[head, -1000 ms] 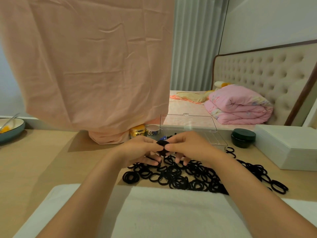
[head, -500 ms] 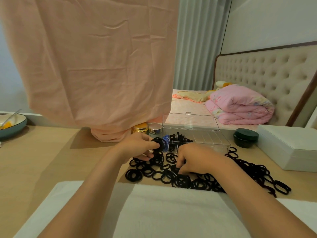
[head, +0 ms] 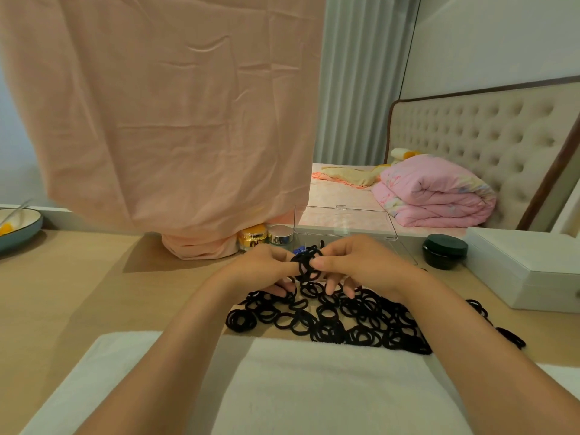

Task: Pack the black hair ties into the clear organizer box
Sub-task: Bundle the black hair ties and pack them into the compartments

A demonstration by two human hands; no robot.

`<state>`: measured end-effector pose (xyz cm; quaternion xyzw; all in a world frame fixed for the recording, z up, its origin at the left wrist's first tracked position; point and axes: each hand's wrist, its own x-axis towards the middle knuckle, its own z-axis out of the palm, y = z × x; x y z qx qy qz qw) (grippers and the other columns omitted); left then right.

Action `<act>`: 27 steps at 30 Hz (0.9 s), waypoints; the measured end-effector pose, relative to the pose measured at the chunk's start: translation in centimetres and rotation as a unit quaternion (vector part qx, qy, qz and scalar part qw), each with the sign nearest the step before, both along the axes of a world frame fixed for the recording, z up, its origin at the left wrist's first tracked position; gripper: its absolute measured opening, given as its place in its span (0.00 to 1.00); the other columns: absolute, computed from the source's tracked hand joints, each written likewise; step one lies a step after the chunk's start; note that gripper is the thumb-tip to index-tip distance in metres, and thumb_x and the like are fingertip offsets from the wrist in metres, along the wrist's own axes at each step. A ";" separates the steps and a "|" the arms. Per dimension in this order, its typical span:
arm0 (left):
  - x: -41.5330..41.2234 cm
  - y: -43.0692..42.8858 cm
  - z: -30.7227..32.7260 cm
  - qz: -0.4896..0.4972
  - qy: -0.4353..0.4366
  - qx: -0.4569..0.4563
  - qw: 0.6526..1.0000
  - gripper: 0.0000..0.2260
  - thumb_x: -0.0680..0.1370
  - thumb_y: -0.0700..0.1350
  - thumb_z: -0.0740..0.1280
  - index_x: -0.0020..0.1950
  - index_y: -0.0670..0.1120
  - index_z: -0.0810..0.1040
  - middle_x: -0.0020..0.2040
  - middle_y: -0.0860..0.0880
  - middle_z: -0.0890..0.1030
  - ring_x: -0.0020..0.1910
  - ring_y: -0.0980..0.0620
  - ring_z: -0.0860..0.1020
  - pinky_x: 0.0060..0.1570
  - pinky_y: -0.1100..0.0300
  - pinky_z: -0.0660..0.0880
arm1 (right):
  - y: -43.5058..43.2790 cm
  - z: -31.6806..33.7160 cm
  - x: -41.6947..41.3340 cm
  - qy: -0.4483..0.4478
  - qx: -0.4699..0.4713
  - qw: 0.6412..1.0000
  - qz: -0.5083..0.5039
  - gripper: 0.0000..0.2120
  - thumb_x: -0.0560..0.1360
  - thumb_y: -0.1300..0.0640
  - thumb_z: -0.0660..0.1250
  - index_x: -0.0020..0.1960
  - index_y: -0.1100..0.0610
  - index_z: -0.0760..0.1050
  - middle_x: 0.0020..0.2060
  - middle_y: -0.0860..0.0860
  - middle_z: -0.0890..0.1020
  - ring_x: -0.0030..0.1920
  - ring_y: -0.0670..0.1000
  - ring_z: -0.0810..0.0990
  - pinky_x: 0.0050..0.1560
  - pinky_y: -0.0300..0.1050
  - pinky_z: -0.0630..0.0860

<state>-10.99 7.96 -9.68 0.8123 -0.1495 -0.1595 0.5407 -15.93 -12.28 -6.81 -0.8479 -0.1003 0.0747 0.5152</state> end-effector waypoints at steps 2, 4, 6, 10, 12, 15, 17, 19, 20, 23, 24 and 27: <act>-0.1 -0.2 0.1 -0.028 0.026 -0.041 0.998 0.10 0.77 0.50 0.73 0.55 0.46 0.84 0.37 0.51 0.85 0.44 0.53 0.85 0.50 0.57 0.82 | -0.1 -0.2 0.1 0.009 0.001 1.000 -0.017 0.07 0.78 0.56 0.73 0.52 0.59 0.84 0.39 0.51 0.87 0.36 0.50 0.83 0.28 0.38 0.75; -0.2 -0.1 0.3 -0.059 0.055 -0.067 0.995 0.09 0.79 0.46 0.71 0.56 0.44 0.83 0.38 0.50 0.84 0.47 0.51 0.84 0.51 0.56 0.81 | -0.1 -0.2 0.1 0.019 0.008 0.999 -0.030 0.07 0.78 0.57 0.72 0.53 0.61 0.84 0.40 0.53 0.87 0.33 0.49 0.81 0.27 0.38 0.76; -0.3 0.0 0.4 -0.088 0.084 -0.089 0.989 0.08 0.80 0.46 0.69 0.55 0.44 0.82 0.39 0.49 0.83 0.50 0.48 0.84 0.54 0.53 0.80 | -0.1 -0.3 0.1 0.021 0.010 0.999 -0.048 0.08 0.79 0.58 0.72 0.53 0.62 0.83 0.41 0.56 0.88 0.31 0.48 0.80 0.27 0.38 0.77; -0.7 -0.5 0.3 -0.068 0.042 -0.065 0.995 0.10 0.78 0.49 0.72 0.55 0.45 0.83 0.42 0.49 0.85 0.52 0.49 0.85 0.58 0.50 0.81 | 0.0 -0.3 0.4 0.011 -0.022 0.997 -0.078 0.09 0.79 0.58 0.71 0.53 0.64 0.82 0.42 0.59 0.88 0.27 0.47 0.79 0.27 0.38 0.77; -0.7 -0.9 0.4 -0.049 0.023 -0.052 0.997 0.09 0.78 0.48 0.72 0.53 0.44 0.84 0.39 0.50 0.85 0.52 0.48 0.85 0.59 0.47 0.80 | -0.2 -0.3 0.5 0.002 -0.039 0.995 -0.093 0.08 0.79 0.58 0.71 0.53 0.63 0.81 0.40 0.58 0.87 0.25 0.46 0.78 0.25 0.38 0.76; -1.1 -1.5 0.8 -0.064 0.043 -0.069 0.995 0.24 0.73 0.59 0.74 0.59 0.43 0.81 0.42 0.48 0.84 0.51 0.48 0.85 0.58 0.47 0.81 | -0.7 -0.1 0.8 -0.030 -0.089 0.990 -0.110 0.06 0.78 0.58 0.71 0.50 0.61 0.82 0.34 0.53 0.85 0.23 0.45 0.77 0.24 0.37 0.75; -1.4 -2.2 0.9 -0.050 0.019 -0.043 0.998 0.29 0.67 0.62 0.75 0.60 0.45 0.82 0.47 0.47 0.85 0.50 0.51 0.85 0.55 0.50 0.82 | -0.7 0.0 1.0 -0.050 -0.123 0.984 -0.119 0.05 0.78 0.57 0.71 0.47 0.58 0.83 0.29 0.50 0.84 0.21 0.45 0.76 0.24 0.37 0.74; -1.3 -2.9 0.7 -0.024 -0.011 -0.031 0.999 0.18 0.72 0.56 0.75 0.54 0.45 0.84 0.46 0.47 0.85 0.48 0.52 0.86 0.54 0.50 0.83 | -0.7 0.1 1.0 -0.062 -0.132 0.983 -0.115 0.05 0.77 0.57 0.71 0.44 0.57 0.83 0.28 0.49 0.83 0.22 0.45 0.76 0.25 0.38 0.75; -1.2 -3.0 0.6 -0.015 -0.016 -0.035 0.999 0.12 0.75 0.52 0.74 0.53 0.45 0.84 0.45 0.47 0.85 0.47 0.52 0.86 0.54 0.50 0.83 | -0.9 0.1 1.0 -0.064 -0.129 0.984 -0.107 0.05 0.77 0.56 0.72 0.45 0.56 0.83 0.30 0.49 0.84 0.24 0.45 0.77 0.26 0.39 0.76; -0.7 -3.0 0.8 -0.025 -0.006 -0.055 0.998 0.09 0.80 0.48 0.69 0.56 0.46 0.84 0.41 0.48 0.86 0.47 0.51 0.85 0.55 0.50 0.82 | -2.1 0.6 0.7 -0.052 -0.091 0.991 -0.078 0.06 0.77 0.53 0.73 0.49 0.55 0.84 0.37 0.50 0.87 0.29 0.46 0.79 0.28 0.40 0.76; -0.7 -3.1 1.0 -0.033 -0.004 -0.057 0.998 0.09 0.81 0.48 0.68 0.56 0.46 0.83 0.38 0.50 0.85 0.47 0.51 0.85 0.55 0.51 0.82 | -2.5 0.8 0.8 -0.057 -0.083 0.991 -0.085 0.07 0.76 0.51 0.74 0.50 0.55 0.84 0.40 0.50 0.87 0.30 0.46 0.80 0.27 0.40 0.75; 0.0 -3.7 1.6 -0.058 -0.020 -0.045 0.997 0.09 0.82 0.48 0.66 0.58 0.48 0.82 0.36 0.52 0.85 0.47 0.51 0.85 0.56 0.52 0.81 | -3.6 1.0 1.1 -0.094 -0.062 0.984 -0.139 0.15 0.72 0.47 0.78 0.55 0.51 0.81 0.47 0.49 0.85 0.36 0.48 0.83 0.28 0.40 0.75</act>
